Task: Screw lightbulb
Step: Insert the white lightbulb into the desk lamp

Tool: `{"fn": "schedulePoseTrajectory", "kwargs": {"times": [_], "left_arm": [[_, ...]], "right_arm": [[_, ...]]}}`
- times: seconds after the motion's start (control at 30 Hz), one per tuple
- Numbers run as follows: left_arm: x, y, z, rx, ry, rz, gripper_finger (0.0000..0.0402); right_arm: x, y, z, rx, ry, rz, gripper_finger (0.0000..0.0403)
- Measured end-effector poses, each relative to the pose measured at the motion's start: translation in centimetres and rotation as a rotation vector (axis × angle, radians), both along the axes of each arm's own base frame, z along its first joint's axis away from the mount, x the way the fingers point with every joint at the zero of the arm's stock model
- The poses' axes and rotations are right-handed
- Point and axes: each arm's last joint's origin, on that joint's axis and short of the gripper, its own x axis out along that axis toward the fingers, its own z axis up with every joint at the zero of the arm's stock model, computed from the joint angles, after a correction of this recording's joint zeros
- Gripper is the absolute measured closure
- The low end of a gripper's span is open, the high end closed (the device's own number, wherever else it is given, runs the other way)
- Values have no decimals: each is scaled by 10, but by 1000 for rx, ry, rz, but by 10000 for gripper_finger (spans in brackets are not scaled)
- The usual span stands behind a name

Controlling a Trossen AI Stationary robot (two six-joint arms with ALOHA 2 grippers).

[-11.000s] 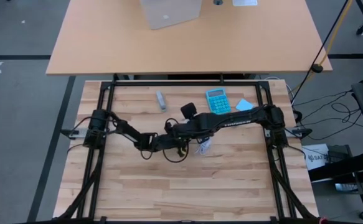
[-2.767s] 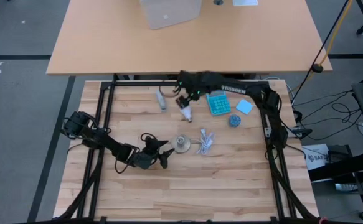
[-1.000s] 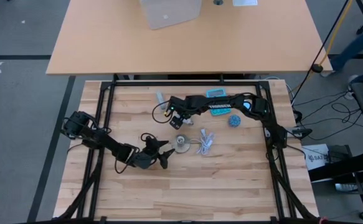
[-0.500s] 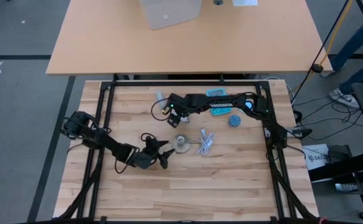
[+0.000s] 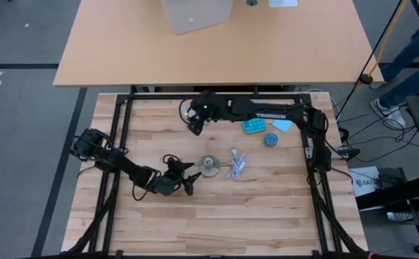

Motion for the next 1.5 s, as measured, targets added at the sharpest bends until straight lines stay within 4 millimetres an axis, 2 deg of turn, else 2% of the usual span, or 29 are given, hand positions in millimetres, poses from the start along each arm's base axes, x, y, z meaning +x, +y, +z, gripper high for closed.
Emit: {"fn": "schedulePoseTrajectory", "kwargs": {"times": [0.13, 0.33, 0.53, 0.8, 0.97, 1.1, 1.23, 1.5], "left_arm": [[-1, -1, -1, 6, 13, -6, 122], [-3, -4, -2, 8, 19, -14, 122], [-3, -4, -2, 9, 23, -13, 122], [-3, -3, -3, 20, 26, 8, 122], [-4, -2, -3, 32, 25, 28, 122], [-4, -2, -3, 66, 34, 43, 122], [-2, 4, -2, 105, 53, 56, 122], [5, 15, 2, 148, 49, 48, 122]], "right_arm": [[-3, 4, 11, -12, -35, 23, 140], [-19, 18, -2, -30, -107, 20, 141], [-66, 40, -26, -11, -273, -5, 141], [-127, 96, -55, -9, -611, 105, 141], [-151, 125, -78, -20, -687, 209, 140], [-159, 136, -80, -90, -725, 262, 140], [-157, 140, -83, -115, -717, 330, 140], [-150, 143, -96, -124, -812, 430, 139]]}}
